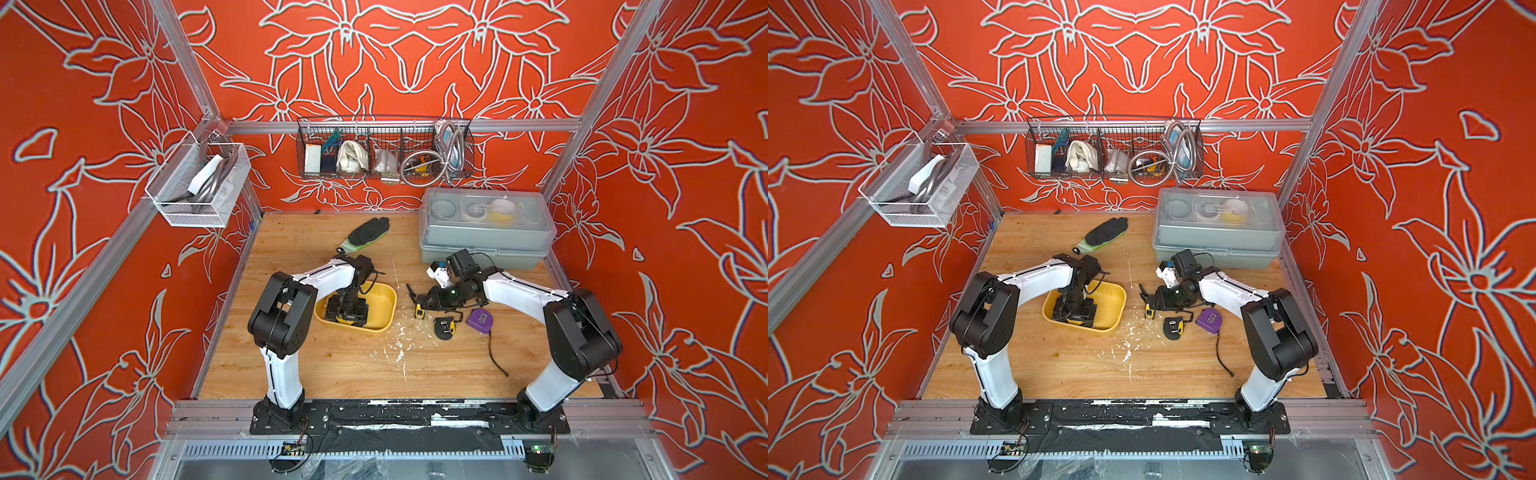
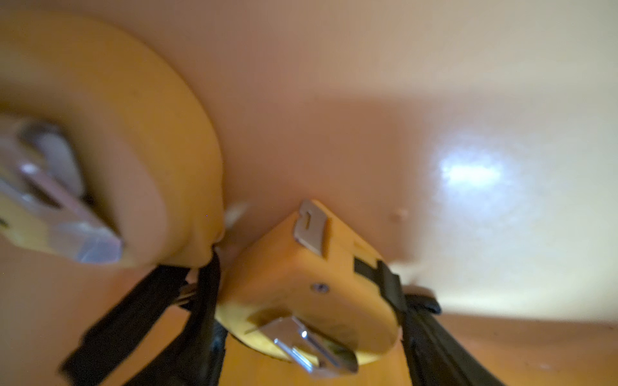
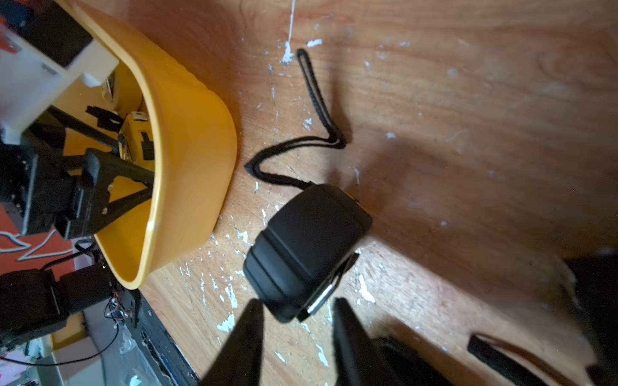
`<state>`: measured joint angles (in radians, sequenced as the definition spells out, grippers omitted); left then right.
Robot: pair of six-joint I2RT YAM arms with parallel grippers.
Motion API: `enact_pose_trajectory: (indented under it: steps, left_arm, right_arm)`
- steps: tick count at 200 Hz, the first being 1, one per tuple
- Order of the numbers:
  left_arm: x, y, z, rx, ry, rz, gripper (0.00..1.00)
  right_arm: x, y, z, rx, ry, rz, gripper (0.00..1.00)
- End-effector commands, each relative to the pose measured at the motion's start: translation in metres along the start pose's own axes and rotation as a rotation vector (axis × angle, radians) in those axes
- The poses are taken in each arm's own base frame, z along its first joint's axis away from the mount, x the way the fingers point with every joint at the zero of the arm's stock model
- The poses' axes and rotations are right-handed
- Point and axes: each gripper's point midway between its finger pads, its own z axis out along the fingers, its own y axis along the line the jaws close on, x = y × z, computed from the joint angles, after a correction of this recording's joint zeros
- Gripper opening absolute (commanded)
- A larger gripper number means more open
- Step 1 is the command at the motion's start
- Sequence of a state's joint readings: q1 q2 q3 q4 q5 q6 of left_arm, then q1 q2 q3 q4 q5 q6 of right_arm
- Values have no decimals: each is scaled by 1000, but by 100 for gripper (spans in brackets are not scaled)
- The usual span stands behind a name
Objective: Take the tape measure out of the storage box
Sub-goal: Place the tape measure at the center of the board.
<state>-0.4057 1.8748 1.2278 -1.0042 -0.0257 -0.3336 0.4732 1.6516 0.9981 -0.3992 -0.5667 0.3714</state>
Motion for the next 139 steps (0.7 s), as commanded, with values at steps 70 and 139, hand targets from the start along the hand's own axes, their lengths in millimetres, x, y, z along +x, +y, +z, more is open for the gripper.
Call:
enact_pose_trajectory:
  steps: [70,139]
  left_arm:
    - [8,6,18,-47,70,-6,81]
    - [7,4,19,-45,79,-5,81]
  right_arm:
    - [-15,-4,15,96,63,-23,55]
    - [3,2,25,79,162,-27,44]
